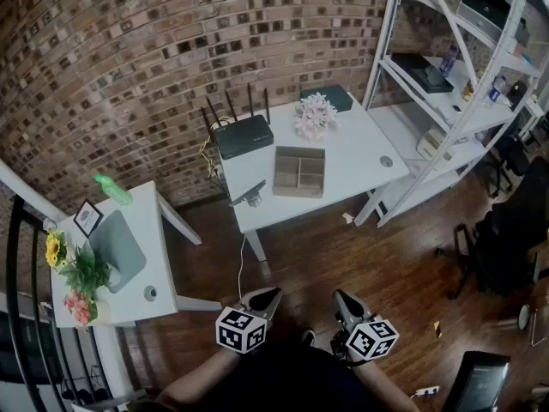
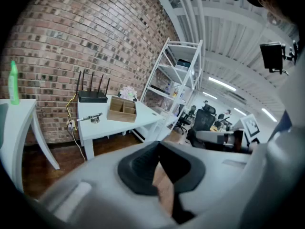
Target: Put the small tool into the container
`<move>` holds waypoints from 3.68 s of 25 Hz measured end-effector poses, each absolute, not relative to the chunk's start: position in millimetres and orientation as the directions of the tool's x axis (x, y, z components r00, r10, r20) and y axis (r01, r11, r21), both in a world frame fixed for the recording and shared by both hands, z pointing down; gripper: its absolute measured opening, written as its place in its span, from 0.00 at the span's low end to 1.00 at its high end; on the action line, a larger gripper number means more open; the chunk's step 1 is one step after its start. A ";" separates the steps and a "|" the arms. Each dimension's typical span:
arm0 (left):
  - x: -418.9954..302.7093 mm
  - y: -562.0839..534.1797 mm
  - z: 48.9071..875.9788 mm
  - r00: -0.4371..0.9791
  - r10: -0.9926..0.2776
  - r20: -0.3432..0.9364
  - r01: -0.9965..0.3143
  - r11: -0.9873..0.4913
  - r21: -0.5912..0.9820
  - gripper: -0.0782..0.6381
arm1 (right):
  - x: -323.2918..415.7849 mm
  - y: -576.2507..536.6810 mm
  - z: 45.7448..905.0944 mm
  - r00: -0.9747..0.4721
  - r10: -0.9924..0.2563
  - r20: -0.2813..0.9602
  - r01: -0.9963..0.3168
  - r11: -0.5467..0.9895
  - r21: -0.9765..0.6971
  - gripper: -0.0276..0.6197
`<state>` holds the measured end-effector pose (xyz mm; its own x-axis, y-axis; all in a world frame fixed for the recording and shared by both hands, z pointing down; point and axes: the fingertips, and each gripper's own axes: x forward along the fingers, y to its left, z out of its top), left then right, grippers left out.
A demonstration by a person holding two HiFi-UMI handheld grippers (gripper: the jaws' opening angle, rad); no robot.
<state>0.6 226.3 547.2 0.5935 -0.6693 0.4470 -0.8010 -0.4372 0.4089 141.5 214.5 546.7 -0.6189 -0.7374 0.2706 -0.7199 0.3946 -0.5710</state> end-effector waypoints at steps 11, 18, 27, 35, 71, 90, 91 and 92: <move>11.1 193.3 535.3 0.477 -0.782 0.402 -0.876 -0.383 0.294 0.11 | 170.9 198.8 551.2 -0.650 -0.720 0.243 -0.689 0.423 -0.589 0.06; -40.1 142.9 559.5 0.378 -0.790 0.482 -0.926 -0.326 0.192 0.17 | 165.4 167.9 556.3 -0.646 -0.720 0.256 -0.693 0.411 -0.593 0.06; -119.1 9.9 613.4 0.267 -0.776 0.571 -0.898 -0.416 -0.146 0.27 | 120.2 79.3 538.7 -0.598 -0.746 0.294 -0.761 0.412 -0.502 0.06; -145.7 -65.4 679.6 0.272 -0.680 0.681 -0.799 -0.554 -0.234 0.31 | 51.1 25.6 535.7 -0.594 -0.715 0.370 -0.792 0.436 -0.428 0.06; -130.5 -115.8 727.3 0.035 -0.633 0.773 -0.659 -0.596 -0.459 0.17 | 114.3 -53.5 547.4 -0.624 -0.699 0.348 -0.753 0.420 -0.507 0.06; -159.9 -122.8 679.0 0.147 -0.665 0.732 -0.787 -0.527 -0.321 0.13 | 100.6 -45.1 546.8 -0.604 -0.721 0.340 -0.759 0.389 -0.522 0.06; -162.0 -124.4 670.7 0.157 -0.679 0.717 -0.812 -0.502 -0.297 0.13 | 100.8 -44.7 547.0 -0.603 -0.722 0.341 -0.759 0.386 -0.524 0.06; -163.2 -126.4 661.2 0.168 -0.695 0.699 -0.835 -0.477 -0.274 0.12 | 101.1 -44.4 547.4 -0.602 -0.722 0.341 -0.759 0.384 -0.526 0.06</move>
<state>-163.2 -126.4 661.2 0.1679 -0.6953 0.6988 -0.8351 -0.4771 -0.2740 101.1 -44.4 547.4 -0.6015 -0.7223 0.3412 -0.7590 0.3835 -0.5262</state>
